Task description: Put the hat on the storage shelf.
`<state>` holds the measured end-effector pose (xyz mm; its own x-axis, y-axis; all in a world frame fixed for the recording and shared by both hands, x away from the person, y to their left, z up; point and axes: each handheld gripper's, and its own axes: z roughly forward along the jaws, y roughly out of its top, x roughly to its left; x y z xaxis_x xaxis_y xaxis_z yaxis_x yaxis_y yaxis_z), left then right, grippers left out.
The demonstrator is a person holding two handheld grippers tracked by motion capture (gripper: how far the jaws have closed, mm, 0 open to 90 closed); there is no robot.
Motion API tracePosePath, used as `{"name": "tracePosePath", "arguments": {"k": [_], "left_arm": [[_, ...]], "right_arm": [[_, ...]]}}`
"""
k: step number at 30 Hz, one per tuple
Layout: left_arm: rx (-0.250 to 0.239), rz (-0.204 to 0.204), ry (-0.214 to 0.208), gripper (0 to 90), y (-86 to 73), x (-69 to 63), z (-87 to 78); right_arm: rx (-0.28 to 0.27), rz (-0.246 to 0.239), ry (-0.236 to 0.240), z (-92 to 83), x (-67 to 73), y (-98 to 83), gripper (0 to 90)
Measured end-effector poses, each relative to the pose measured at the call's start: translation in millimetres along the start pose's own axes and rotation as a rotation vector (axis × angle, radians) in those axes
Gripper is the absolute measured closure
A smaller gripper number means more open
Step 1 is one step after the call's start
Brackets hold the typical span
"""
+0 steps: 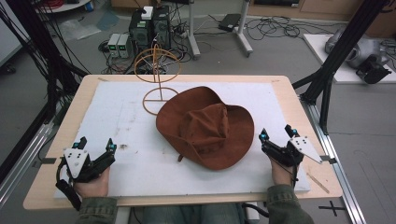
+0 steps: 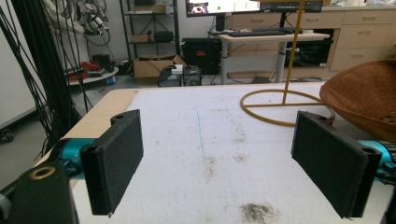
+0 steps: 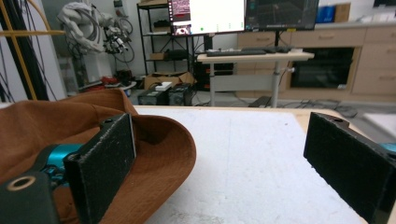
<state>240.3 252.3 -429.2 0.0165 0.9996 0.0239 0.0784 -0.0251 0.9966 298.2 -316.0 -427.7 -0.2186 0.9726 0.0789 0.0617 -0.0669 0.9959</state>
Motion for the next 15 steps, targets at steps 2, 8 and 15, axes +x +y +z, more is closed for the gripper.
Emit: {"name": "tracePosePath", "arguments": {"k": [2, 8, 15], "left_arm": [[0.003, 0.0, 0.0, 17.0, -0.1, 0.1, 0.2], [0.004, 0.0, 0.0, 17.1, -0.1, 0.5, 0.2], [0.001, -0.004, -0.003, 17.1, -0.7, 0.5, 0.9]], "right_arm": [[0.005, 0.002, -0.001, 0.2, -0.5, -0.2, 8.6], [-0.002, -0.016, 0.008, 0.9, 1.6, -0.1, 8.6], [-0.009, -0.028, 0.078, 3.3, 9.5, 5.8, 8.6]]}}
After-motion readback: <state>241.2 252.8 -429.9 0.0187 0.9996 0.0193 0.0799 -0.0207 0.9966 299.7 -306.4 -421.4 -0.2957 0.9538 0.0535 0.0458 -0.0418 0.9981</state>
